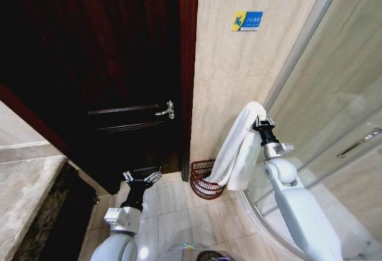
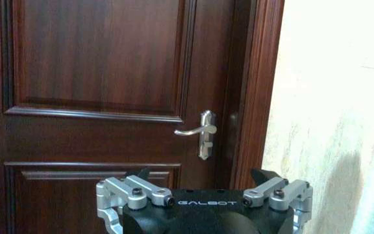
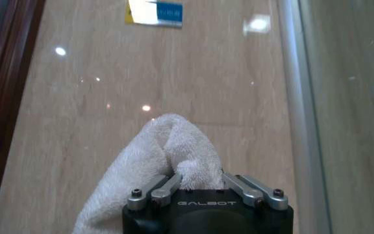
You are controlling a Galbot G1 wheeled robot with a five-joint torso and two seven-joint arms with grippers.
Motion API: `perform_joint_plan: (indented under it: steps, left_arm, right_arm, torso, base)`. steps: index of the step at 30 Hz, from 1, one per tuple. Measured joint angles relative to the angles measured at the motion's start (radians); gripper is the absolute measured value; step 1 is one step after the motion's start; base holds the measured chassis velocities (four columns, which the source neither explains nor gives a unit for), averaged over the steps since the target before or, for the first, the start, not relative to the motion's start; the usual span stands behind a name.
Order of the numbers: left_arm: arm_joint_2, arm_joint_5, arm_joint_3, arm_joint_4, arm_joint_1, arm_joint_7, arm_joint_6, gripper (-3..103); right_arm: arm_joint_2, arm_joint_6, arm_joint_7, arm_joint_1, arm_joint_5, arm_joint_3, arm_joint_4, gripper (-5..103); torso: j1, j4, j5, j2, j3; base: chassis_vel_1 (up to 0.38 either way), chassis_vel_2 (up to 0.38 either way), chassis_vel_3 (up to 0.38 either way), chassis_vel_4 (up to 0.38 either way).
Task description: Discard the used towel into the hamper.
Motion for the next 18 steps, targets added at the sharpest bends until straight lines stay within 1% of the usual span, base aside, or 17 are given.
perform_joint_plan:
  steps: [4,5,8,13,16,17,18]
  left_arm:
    - [0.000,0.000,0.000,0.000,0.000,0.000,0.000,100]
    - [0.000,0.000,0.000,0.000,0.000,0.000,0.000,100]
    - [0.000,0.000,0.000,0.000,0.000,0.000,0.000,100]
    - [0.000,0.000,0.000,0.000,0.000,0.000,0.000,100]
    - [0.000,0.000,0.000,0.000,0.000,0.000,0.000,100]
    - [0.000,0.000,0.000,0.000,0.000,0.000,0.000,100]
    - [0.000,0.000,0.000,0.000,0.000,0.000,0.000,100]
  right_arm:
    - [0.019,0.058,-0.013,0.075,-0.011,-0.056,-0.110,13]
    - [0.019,0.058,-0.013,0.075,-0.011,-0.056,-0.110,13]
    - [0.031,0.082,-0.026,0.131,-0.027,-0.093,-0.183,13]
    - [0.052,0.100,-0.039,0.169,-0.039,-0.115,-0.249,13]
    - [0.072,0.132,-0.054,0.179,-0.054,-0.116,-0.306,13]
    - [0.072,0.132,-0.054,0.179,-0.054,-0.116,-0.306,13]
    - [0.080,0.149,-0.062,0.179,-0.057,-0.116,-0.330,13]
  torso:
    - [0.000,0.0001,0.0001,0.000,0.000]
    - [0.000,0.0001,0.0001,0.000,0.000]
    - [0.000,0.0002,-0.0001,0.000,0.000]
    - [0.000,0.0002,-0.0002,0.000,0.000]
    - [0.000,0.0001,-0.0002,0.000,0.000]
    - [0.000,0.0001,-0.0002,0.000,0.000]
    - [0.000,0.0000,0.0000,0.000,0.000]
  base:
    - [0.000,0.000,0.000,0.000]
    - [0.000,0.000,0.000,0.000]
    - [0.000,0.000,0.000,0.000]
    - [0.000,0.000,0.000,0.000]
    - [0.000,0.000,0.000,0.000]
    - [0.000,0.000,0.000,0.000]
    - [0.000,0.000,0.000,0.000]
